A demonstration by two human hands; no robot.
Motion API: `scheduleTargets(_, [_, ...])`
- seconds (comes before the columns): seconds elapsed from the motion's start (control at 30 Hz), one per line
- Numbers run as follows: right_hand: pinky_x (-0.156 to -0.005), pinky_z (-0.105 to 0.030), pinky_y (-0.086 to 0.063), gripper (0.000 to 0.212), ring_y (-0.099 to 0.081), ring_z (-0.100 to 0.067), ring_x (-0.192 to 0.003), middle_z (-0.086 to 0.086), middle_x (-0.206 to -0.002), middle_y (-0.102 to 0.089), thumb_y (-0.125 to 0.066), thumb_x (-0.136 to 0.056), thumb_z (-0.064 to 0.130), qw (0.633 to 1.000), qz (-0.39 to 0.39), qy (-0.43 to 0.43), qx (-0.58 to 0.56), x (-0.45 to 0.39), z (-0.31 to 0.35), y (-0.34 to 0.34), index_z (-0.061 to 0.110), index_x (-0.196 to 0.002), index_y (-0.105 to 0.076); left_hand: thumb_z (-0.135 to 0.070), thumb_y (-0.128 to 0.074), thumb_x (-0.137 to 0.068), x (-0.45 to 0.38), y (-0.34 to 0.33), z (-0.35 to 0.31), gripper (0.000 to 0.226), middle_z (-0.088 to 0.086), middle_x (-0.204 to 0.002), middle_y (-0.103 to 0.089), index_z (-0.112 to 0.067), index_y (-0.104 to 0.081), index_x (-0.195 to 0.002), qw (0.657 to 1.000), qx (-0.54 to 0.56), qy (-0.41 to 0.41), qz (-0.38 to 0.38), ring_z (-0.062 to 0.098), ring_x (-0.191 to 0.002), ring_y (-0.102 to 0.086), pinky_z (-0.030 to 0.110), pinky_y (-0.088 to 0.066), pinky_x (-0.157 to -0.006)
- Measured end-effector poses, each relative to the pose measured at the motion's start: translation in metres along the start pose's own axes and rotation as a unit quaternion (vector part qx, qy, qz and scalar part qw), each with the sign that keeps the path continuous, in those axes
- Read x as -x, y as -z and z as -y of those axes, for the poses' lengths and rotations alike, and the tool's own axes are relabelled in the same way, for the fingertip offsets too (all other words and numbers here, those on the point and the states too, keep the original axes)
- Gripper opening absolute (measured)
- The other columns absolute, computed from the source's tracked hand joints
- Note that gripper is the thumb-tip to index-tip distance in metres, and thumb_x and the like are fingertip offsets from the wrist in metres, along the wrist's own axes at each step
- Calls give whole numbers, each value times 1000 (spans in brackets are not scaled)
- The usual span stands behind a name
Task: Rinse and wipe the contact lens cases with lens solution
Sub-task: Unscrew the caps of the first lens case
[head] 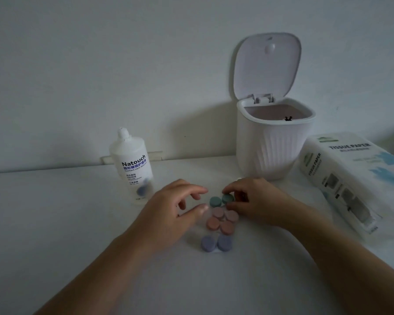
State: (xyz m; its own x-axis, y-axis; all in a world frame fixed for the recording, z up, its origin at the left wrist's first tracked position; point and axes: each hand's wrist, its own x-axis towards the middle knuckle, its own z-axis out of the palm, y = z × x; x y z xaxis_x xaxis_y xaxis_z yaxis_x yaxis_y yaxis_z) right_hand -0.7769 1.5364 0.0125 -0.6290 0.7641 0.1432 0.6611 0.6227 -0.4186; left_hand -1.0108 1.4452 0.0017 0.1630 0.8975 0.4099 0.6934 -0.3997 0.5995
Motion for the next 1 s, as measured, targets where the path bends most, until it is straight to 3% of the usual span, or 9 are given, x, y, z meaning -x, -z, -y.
scheduleTargets(0.13, [-64, -4, -39, 30, -53, 13, -66, 16, -69, -54, -75, -85, 31, 1000, -13, 3, -7, 3, 0, -2, 24, -114, -72, -63, -77, -72, 12, 5, -9, 40, -17, -99, -59, -44, -65, -105, 994, 0, -33, 104, 15, -78, -55, 27, -49, -67])
scheduleTargets(0.23, [-59, -8, -37, 28, -52, 6, -62, 16, -70, -55, -77, -84, 34, 1000, -24, -3, -10, 4, -2, -2, 24, -110, -72, -63, -78, -69, 18, 3, -11, 42, -20, -97, -58, -42, -66, -103, 989, -34, -40, 137, 9, -81, -57, 26, -48, -67])
scheduleTargets(0.37, [-60, -10, -36, 25, -52, 2, -62, 12, -69, -56, -77, -85, 33, 999, -40, -7, -14, 4, -3, -5, 23, -106, -72, -58, -80, -69, 17, -3, -14, 43, -19, -98, -58, -33, -71, -102, 989, -61, -57, 120, 1, -90, -58, 20, -44, -71])
scheduleTargets(0.5, [-58, -11, -35, 20, -51, 2, -61, 12, -67, -55, -75, -85, 33, 998, -54, -20, -15, 5, -2, -4, 24, -102, -71, -61, -75, -73, 13, -14, -26, 49, -19, -117, -56, -38, -66, -116, 983, -125, -112, 74, 8, -103, -54, 26, -46, -90])
scheduleTargets(0.6, [-57, -12, -37, 16, -51, 2, -58, 11, -66, -55, -75, -84, 31, 995, -83, -32, -34, 7, -4, -1, 25, -98, -70, -59, -67, -83, 7, -21, -24, 41, -20, -122, -61, -39, -69, -118, 975, -152, -129, 99, 12, -102, -54, 34, -48, -91])
scheduleTargets(0.77, [-56, -16, -40, 14, -51, 0, -57, 10, -63, -55, -76, -83, 33, 991, -100, -39, -82, 13, -7, 3, 37, -87, -63, -57, -61, -85, 2, -20, -6, 40, -23, -124, -62, -40, -71, -120, 984, -147, -75, 64, 12, -96, -54, 33, -49, -89])
scheduleTargets(1.0, [-55, -17, -40, 14, -50, -2, -58, 8, -66, -56, -76, -84, 34, 990, -104, -24, -90, 19, -3, 4, 38, -89, -63, -59, -54, -86, -10, -17, 3, 42, -25, -126, -61, -42, -69, -121, 984, -173, -1, 44, 15, -95, -52, 35, -50, -86])
